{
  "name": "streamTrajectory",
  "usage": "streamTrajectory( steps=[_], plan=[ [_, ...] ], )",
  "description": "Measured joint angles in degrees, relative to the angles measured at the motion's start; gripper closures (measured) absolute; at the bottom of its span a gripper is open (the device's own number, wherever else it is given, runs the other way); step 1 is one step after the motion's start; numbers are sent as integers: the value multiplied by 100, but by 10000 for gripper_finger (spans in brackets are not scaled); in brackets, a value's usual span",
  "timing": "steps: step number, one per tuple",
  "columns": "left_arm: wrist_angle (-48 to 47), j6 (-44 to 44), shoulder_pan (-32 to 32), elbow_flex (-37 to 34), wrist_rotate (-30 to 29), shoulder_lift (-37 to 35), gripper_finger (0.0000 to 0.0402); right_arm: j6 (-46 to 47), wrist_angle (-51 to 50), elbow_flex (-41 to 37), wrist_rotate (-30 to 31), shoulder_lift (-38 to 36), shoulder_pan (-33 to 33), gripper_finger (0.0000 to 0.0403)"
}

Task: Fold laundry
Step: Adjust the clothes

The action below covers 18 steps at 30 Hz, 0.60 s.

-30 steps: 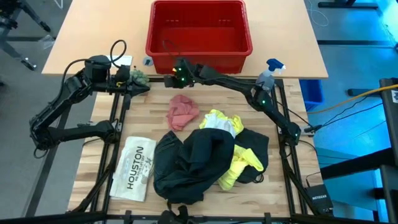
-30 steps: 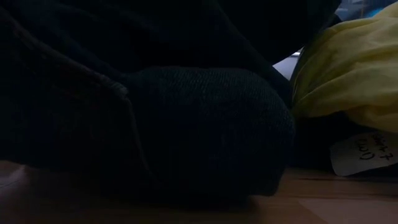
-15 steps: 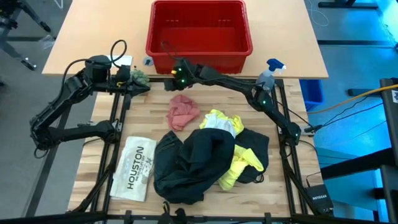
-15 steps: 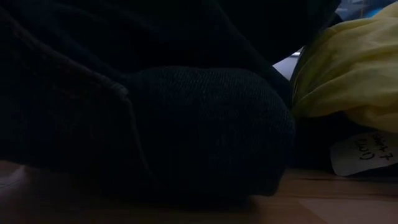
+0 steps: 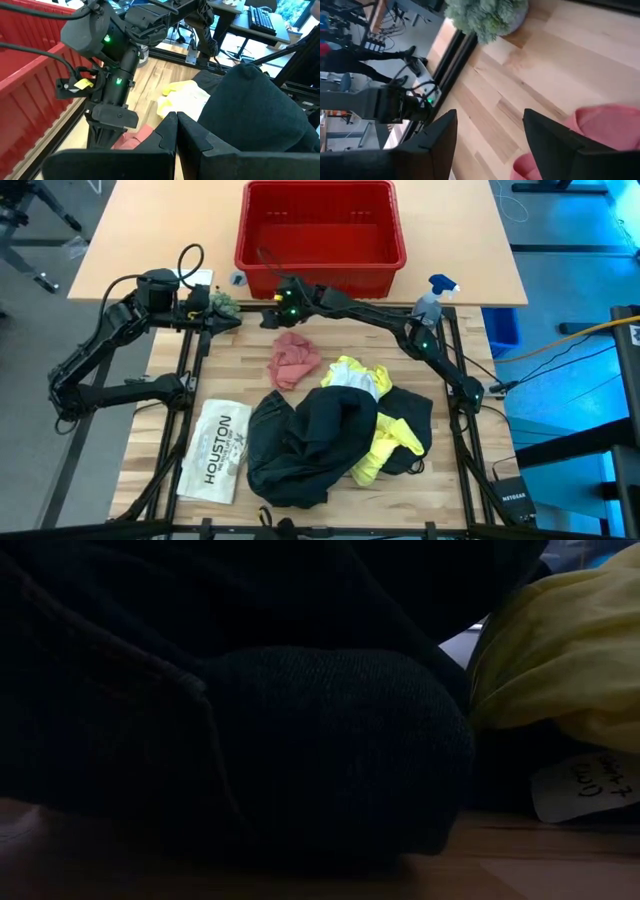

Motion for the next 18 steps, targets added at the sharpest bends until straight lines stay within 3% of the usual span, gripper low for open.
streamTrajectory(
  steps=[12,18],
  plan=[
    [1,113,2,0,21,-4,401,359,125,0,-11,-119,379,182],
    [-171,599,-24,0,862,174,401,131,-1081,0,39,-302,786,182]
  ],
)
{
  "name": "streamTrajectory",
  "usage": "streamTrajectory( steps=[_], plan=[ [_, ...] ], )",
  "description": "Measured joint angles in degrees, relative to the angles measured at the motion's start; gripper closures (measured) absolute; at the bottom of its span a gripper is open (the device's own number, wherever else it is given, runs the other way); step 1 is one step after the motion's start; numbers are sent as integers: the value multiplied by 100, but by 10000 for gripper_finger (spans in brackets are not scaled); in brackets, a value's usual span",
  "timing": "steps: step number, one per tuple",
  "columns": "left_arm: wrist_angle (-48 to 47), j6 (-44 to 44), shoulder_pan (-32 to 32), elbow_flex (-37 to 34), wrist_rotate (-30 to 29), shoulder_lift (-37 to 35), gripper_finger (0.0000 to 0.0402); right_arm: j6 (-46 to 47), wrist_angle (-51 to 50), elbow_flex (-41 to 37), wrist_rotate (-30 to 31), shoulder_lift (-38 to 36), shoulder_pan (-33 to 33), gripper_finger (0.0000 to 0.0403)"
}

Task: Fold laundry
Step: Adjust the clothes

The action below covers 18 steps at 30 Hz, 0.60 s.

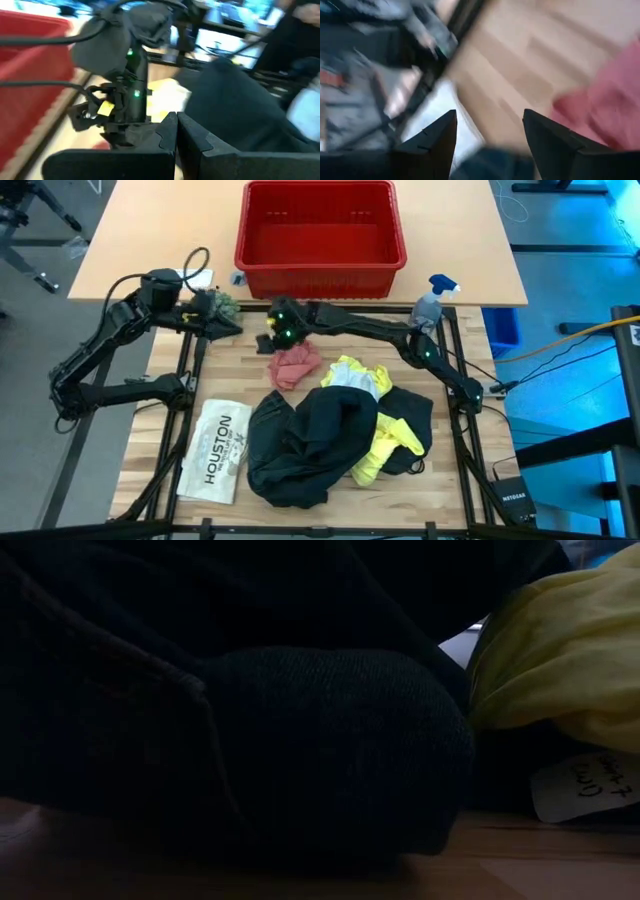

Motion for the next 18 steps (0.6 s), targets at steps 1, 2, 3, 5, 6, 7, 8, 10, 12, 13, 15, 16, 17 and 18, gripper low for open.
streamTrajectory(
  steps=[1,2,3,5,6,7,8,10,12,13,15,16,17,18],
  plan=[
    [-115,162,-4,0,-20,76,401,-106,-379,0,109,-55,66,182],
    [-246,344,-2,0,-146,167,401,-206,-667,0,286,-137,134,182],
    [-362,534,2,-1,-347,280,401,-308,-938,0,507,-232,198,182],
    [-477,753,55,-9,-820,524,402,-504,-1270,0,1023,-435,315,182],
    [-460,771,107,-31,-950,631,401,-594,-1329,0,1279,-533,365,182],
    [-384,768,166,-77,-983,714,402,-681,-1317,0,1510,-670,404,182],
    [-238,741,220,-136,-965,775,401,-753,-1329,0,1738,-785,437,182],
    [239,597,326,-367,-910,872,402,-892,-1390,4,2174,-1039,488,182],
    [602,412,417,-735,-902,980,402,-1078,-1596,7,2692,-1245,574,182],
    [745,252,460,-933,-905,1055,402,-1181,-1716,7,2938,-1337,609,182],
    [905,-49,532,-1267,-910,1187,402,-1321,-1982,7,3284,-1481,617,182],
    [931,-122,549,-1404,-911,1237,402,-1347,-2074,7,3332,-1525,613,182],
    [935,-142,561,-1511,-909,1304,402,-1359,-2134,7,3332,-1564,606,182],
    [961,-142,561,-1604,-911,1378,402,-1361,-2235,7,3332,-1592,602,182]
  ],
)
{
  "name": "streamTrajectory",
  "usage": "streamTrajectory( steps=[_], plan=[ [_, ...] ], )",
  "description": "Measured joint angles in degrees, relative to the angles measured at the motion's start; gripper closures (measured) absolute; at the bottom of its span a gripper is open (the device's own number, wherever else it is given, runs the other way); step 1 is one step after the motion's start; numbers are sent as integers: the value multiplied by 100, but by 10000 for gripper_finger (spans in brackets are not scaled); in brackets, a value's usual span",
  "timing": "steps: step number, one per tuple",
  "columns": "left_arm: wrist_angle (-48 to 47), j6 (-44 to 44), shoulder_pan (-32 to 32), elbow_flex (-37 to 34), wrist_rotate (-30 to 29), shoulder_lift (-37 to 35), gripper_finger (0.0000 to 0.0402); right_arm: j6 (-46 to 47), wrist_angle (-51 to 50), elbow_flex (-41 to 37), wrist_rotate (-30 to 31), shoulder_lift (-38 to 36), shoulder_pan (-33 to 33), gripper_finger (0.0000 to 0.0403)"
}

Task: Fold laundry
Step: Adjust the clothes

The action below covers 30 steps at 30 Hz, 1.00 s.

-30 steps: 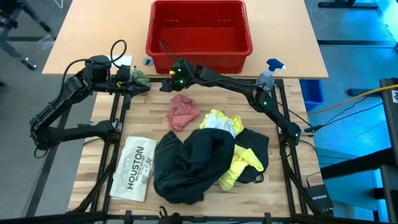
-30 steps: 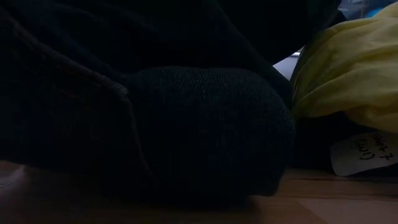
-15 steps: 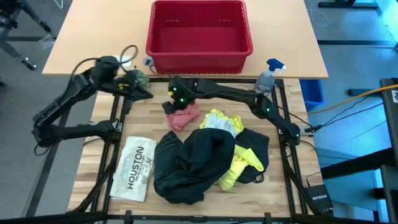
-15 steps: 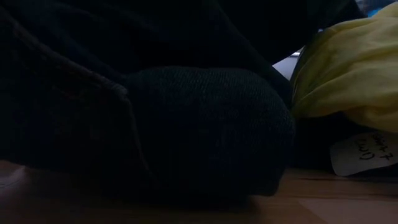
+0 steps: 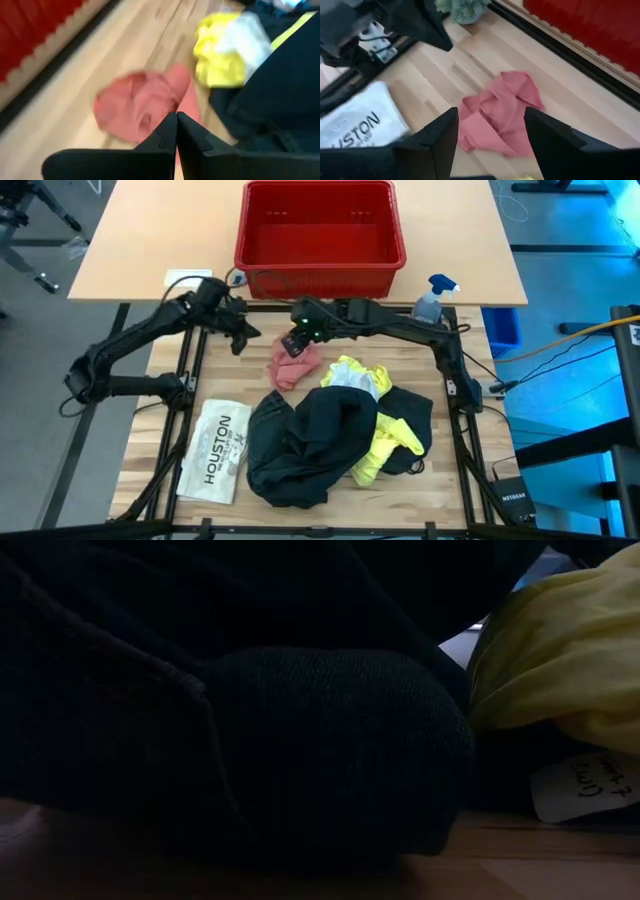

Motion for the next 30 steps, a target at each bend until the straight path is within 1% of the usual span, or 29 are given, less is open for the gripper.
streamTrajectory(
  steps=[3,6,10,16,21,24,27,30],
  plan=[
    [166,-138,-29,-248,-32,240,401,-81,-261,0,43,-15,14,182],
    [362,-328,-37,-278,-42,515,402,-167,-492,-136,43,-15,74,182],
    [560,-522,-48,-278,-47,866,402,-268,-507,-303,-235,4,83,182],
    [863,-608,-48,-278,-40,1250,402,-395,51,-644,-486,-11,76,182],
    [1203,-761,-37,-278,24,1507,401,-415,985,-1162,-1041,-4,71,182],
    [1235,-812,-37,-276,77,1648,402,-386,1421,-1520,-1254,-4,73,182],
    [1050,-850,-59,-274,394,1803,402,-318,1302,-1714,-1413,-2,73,182],
    [912,-764,-221,-274,437,1989,402,-268,1159,-1930,-1322,-96,117,182]
  ],
)
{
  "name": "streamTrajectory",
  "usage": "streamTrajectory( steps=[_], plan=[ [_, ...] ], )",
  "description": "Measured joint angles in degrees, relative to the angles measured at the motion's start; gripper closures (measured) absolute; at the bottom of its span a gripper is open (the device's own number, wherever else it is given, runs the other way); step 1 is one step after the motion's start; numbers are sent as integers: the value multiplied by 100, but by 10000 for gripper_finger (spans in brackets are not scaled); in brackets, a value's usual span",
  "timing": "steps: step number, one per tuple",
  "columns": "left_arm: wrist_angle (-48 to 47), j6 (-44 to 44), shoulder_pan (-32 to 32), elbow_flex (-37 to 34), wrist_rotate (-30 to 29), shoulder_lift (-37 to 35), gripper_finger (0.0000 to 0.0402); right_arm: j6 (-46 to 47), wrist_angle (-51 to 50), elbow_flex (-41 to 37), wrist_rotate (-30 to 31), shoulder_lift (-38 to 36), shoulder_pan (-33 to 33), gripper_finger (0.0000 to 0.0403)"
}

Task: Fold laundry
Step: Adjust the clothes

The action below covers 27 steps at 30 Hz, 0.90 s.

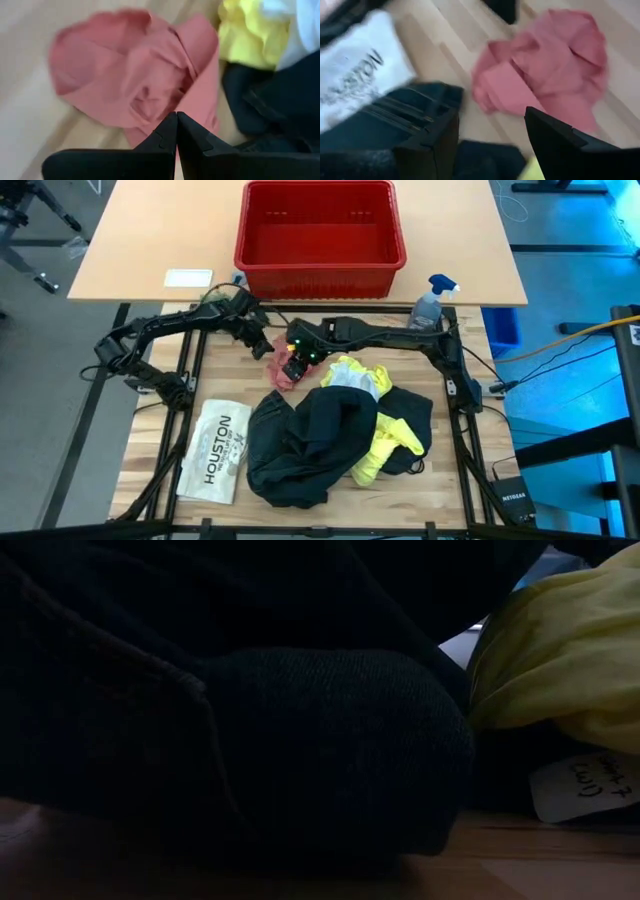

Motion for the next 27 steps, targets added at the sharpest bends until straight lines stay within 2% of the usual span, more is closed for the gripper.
streamTrajectory(
  steps=[4,7,12,17,22,25,27],
  plan=[
    [353,-48,-188,0,-47,370,402,129,33,-492,468,-446,-2,190],
    [591,-158,-266,62,-77,778,402,271,206,-1143,559,-988,-64,208],
    [681,-179,-267,369,-213,1508,401,644,509,-2202,306,-1714,-172,233],
    [401,-303,-181,716,-643,1932,401,899,94,-2542,-29,-1917,-153,236],
    [135,-142,172,1130,-895,1960,402,691,-717,-2540,85,-2106,-78,236],
    [-248,138,489,1492,-579,1623,401,333,-1107,-2613,243,-2253,-154,236],
    [-526,308,628,1643,-447,1234,401,130,-1062,-2776,-29,-2311,-345,236]
  ],
)
